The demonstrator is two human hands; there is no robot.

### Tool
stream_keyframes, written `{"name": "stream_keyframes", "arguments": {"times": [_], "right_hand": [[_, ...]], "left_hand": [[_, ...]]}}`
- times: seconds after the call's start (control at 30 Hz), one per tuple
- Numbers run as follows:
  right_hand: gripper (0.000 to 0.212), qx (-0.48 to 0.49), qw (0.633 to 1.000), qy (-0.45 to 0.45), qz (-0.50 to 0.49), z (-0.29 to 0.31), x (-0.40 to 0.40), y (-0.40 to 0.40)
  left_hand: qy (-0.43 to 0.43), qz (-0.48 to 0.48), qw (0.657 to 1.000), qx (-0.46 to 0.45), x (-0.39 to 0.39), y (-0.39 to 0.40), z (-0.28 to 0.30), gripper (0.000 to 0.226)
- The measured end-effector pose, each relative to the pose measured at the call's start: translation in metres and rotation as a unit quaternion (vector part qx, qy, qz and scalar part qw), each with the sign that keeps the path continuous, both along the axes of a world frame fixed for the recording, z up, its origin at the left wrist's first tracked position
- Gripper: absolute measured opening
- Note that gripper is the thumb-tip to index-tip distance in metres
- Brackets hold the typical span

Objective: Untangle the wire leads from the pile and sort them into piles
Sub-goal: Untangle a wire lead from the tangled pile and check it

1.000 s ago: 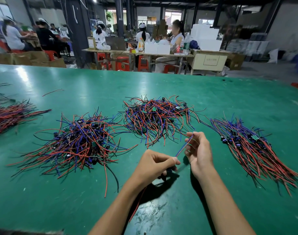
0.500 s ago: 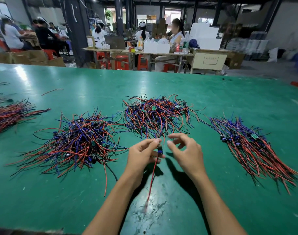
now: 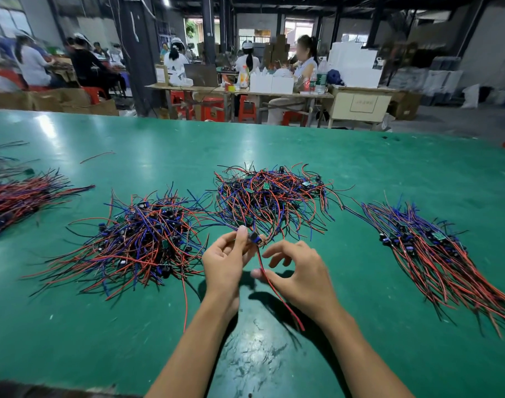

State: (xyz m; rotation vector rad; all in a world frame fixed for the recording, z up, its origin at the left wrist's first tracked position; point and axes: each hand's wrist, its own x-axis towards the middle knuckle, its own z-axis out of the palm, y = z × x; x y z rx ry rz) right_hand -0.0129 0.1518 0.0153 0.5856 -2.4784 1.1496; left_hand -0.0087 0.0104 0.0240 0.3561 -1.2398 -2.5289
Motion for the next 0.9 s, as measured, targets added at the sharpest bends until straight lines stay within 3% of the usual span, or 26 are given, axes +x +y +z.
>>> {"name": "stream_keyframes", "arguments": {"times": [0.1, 0.3, 0.53, 0.67, 0.83, 0.9], "right_hand": [[0.029, -0.040, 0.999, -0.013, 0.002, -0.001, 0.000, -0.005], [0.018, -0.277, 0.954, -0.110, -0.016, 0.009, -0.004, -0.005], [0.015, -0.441, 0.870, -0.215, -0.052, 0.023, -0.006, 0.002], [0.016, -0.505, 0.813, -0.290, -0.020, 0.027, -0.008, 0.008], [0.013, -0.629, 0.690, -0.357, 0.031, 0.038, -0.009, 0.023], [0.011, -0.643, 0.675, -0.360, 0.046, 0.040, -0.008, 0.028]], "left_hand": [[-0.002, -0.006, 1.000, 0.001, -0.001, 0.001, -0.003, 0.017], [0.033, 0.001, 0.999, 0.014, 0.000, 0.005, -0.001, 0.014], [0.071, -0.062, 0.995, -0.027, 0.011, 0.013, 0.004, 0.020], [0.101, -0.086, 0.983, -0.125, 0.017, 0.019, 0.001, 0.009], [0.121, -0.063, 0.955, -0.263, 0.016, 0.022, -0.006, 0.016], [0.101, -0.049, 0.957, -0.266, 0.015, 0.022, -0.008, 0.010]]}}
